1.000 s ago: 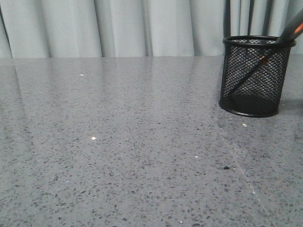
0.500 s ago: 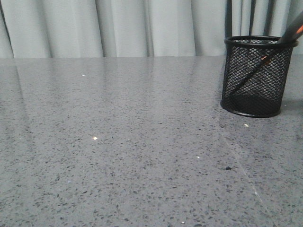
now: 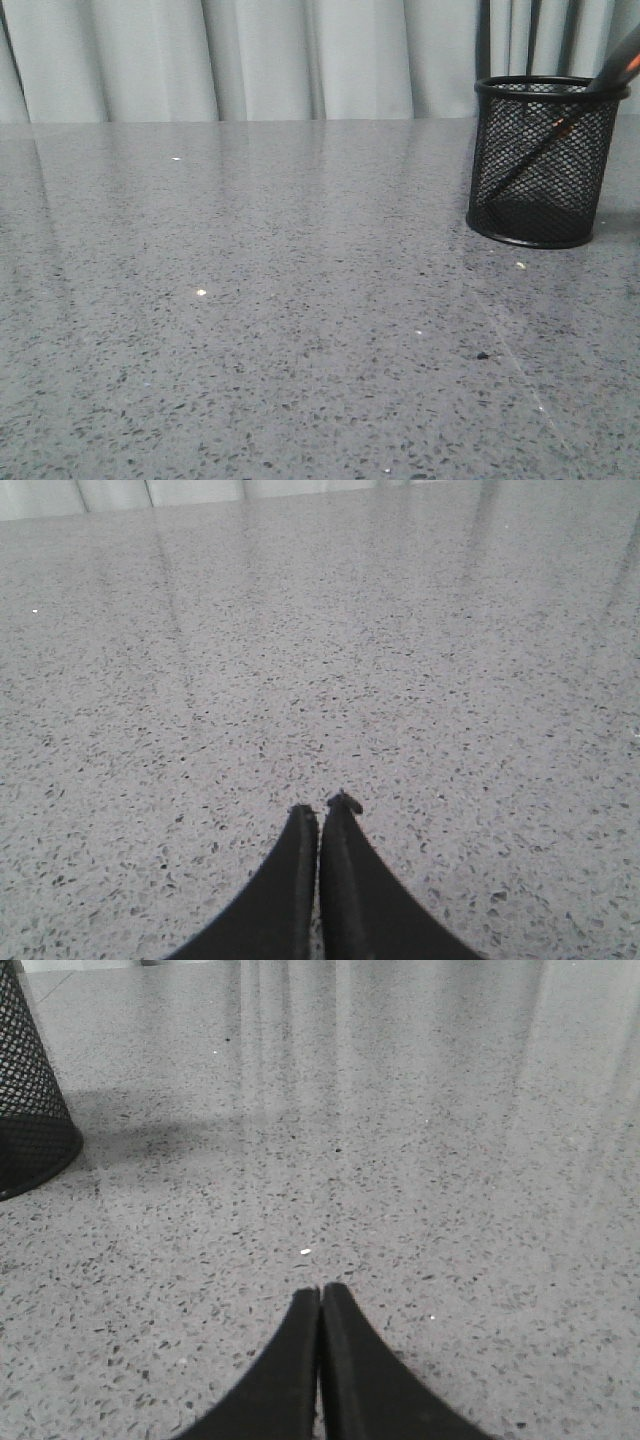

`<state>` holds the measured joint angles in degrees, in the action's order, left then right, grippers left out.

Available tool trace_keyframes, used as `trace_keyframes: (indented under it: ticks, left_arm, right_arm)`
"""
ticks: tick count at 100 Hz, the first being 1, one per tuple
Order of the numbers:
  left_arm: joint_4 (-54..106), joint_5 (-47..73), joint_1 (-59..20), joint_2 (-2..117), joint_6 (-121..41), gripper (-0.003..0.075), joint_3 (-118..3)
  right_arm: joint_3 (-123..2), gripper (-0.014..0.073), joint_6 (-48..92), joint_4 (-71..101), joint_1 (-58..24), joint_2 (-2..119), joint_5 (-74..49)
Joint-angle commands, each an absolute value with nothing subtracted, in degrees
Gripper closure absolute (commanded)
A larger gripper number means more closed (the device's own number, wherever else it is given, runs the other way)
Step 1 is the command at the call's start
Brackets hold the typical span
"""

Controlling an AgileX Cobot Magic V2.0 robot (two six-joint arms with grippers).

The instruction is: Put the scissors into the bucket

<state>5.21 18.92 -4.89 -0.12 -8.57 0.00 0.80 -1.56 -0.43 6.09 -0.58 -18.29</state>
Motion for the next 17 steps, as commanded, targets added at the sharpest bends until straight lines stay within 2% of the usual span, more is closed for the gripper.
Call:
trace_keyframes:
  ticks: [1,17]
  left_arm:
    - [5.8,16.3,-4.7,-1.6,-8.0,0.074,2.3]
    - [5.8,16.3,-4.7,-1.6,-8.0,0.074,2.3]
  right_arm:
    - [1.1,0.0639,-1.6,-1.2,6.4,-1.8,-16.8]
    - [1.1,0.0639,-1.6,-1.2,6.4,-1.8,-16.8]
